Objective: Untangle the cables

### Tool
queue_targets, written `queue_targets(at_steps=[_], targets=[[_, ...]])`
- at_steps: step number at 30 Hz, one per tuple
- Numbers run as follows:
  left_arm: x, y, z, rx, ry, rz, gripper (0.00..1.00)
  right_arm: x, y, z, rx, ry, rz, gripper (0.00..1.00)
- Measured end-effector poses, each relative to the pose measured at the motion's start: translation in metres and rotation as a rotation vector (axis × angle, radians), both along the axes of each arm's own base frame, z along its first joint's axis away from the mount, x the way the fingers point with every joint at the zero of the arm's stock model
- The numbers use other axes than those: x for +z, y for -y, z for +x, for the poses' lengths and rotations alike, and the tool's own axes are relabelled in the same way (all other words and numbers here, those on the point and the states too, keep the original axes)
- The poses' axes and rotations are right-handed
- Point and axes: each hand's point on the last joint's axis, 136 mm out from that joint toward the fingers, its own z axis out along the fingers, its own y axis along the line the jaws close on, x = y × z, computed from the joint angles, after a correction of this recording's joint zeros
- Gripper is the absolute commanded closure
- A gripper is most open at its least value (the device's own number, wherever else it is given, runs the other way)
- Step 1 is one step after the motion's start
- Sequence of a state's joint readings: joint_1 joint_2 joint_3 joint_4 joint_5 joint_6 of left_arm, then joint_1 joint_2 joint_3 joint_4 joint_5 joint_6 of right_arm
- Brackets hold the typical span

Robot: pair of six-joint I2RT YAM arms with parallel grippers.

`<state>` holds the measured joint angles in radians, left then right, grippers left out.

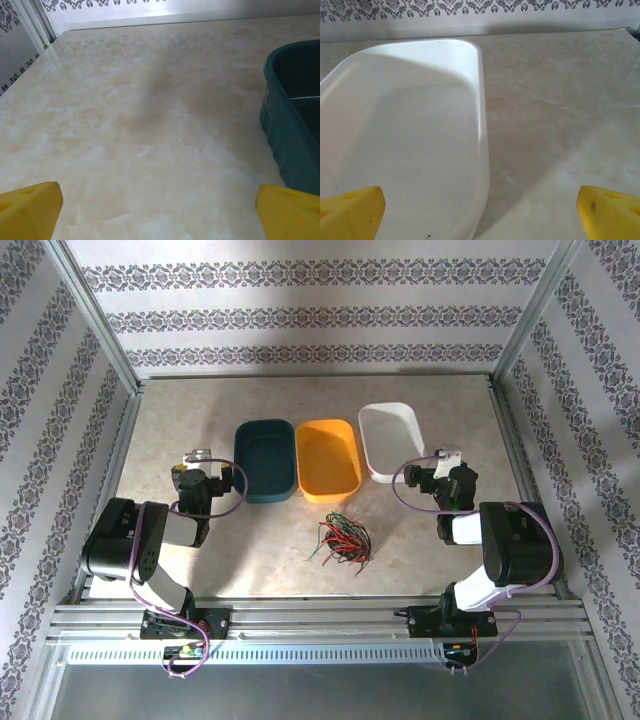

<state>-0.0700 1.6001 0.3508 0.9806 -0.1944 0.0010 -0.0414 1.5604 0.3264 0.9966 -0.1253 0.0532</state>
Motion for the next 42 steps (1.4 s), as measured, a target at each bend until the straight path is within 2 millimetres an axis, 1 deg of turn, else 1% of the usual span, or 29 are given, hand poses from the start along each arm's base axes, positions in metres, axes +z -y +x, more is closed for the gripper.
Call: queue_targets(at_steps=[12,24,31,37,39,41,42], targets=[[0.000,0.000,0.000,-0.001,0.000,0.000,0.01,0.000,-0.004,0.000,0.022,0.000,0.007,0.02],[0.002,0.008,0.002,-0.049,0.010,0.002,0.01,0.000,-0.004,0.000,0.022,0.000,0.007,0.02],[0.003,0.001,0.001,-0.013,0.011,0.012,0.01,0.001,-0.003,0.000,0.024,0.002,0.011,0.02],[0.003,0.000,0.001,-0.006,0.012,0.012,0.01,0.005,0.003,0.001,0.016,0.021,0.019,0.02],[0.003,0.000,0.001,-0.007,0.009,0.012,0.01,0.007,0.007,0.001,-0.016,0.020,0.016,0.02],[0.008,-0.002,-0.001,0.009,-0.003,0.017,0.01,0.018,0.011,-0.003,-0.068,0.026,0.002,0.02],[0.016,-0.006,-0.002,0.034,-0.004,0.018,0.01,0.028,0.013,-0.006,-0.099,0.033,-0.004,0.02]])
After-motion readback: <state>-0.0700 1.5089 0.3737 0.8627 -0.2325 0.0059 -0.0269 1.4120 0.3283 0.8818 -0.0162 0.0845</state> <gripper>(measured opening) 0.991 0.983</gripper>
